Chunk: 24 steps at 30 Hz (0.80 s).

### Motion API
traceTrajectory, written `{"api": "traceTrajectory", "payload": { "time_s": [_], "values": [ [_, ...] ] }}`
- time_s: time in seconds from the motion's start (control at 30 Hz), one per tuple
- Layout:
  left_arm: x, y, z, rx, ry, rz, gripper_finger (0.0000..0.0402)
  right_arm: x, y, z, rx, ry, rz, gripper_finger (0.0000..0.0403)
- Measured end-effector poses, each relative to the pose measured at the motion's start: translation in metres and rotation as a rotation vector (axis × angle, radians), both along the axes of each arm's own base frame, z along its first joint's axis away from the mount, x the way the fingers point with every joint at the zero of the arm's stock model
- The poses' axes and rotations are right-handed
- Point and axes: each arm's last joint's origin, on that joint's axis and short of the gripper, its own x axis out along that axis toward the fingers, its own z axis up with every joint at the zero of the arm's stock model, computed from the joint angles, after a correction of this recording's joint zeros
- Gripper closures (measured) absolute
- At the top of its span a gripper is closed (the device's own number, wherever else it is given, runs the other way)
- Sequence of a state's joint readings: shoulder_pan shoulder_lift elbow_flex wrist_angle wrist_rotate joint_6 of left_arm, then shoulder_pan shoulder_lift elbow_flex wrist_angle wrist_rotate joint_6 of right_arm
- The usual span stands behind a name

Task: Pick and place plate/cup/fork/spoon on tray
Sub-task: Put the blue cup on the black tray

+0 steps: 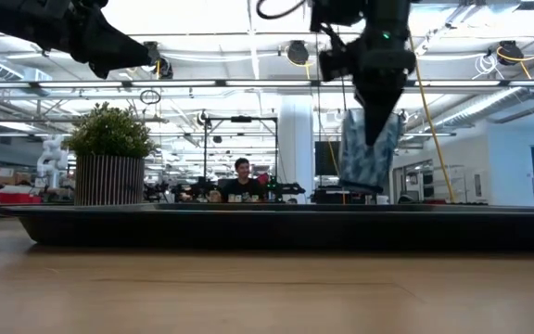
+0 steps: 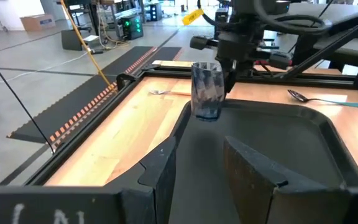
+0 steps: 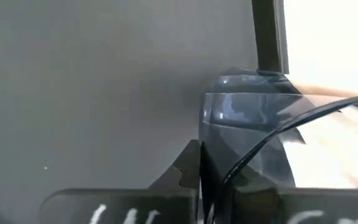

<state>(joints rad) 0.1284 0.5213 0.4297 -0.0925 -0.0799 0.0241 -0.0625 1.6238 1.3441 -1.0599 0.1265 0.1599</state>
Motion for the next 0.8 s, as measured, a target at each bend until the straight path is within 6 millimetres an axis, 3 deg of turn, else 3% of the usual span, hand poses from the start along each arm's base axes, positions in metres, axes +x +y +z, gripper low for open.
{"api": "traceTrajectory", "payload": {
  "time_s": [0.23, 0.8],
  "values": [
    [0.0, 0.0, 0.001, -0.004, -0.014, 0.001, 0.0266, -0.022, -0.01, -0.005, 0.039, -0.022, -0.065, 0.0403],
    [0.0, 0.0, 0.002, -0.015, -0.02, 0.003, 0.0266, -0.029, -0.01, -0.008, 0.061, 0.047, -0.077, 0.0403]
  ]
}}
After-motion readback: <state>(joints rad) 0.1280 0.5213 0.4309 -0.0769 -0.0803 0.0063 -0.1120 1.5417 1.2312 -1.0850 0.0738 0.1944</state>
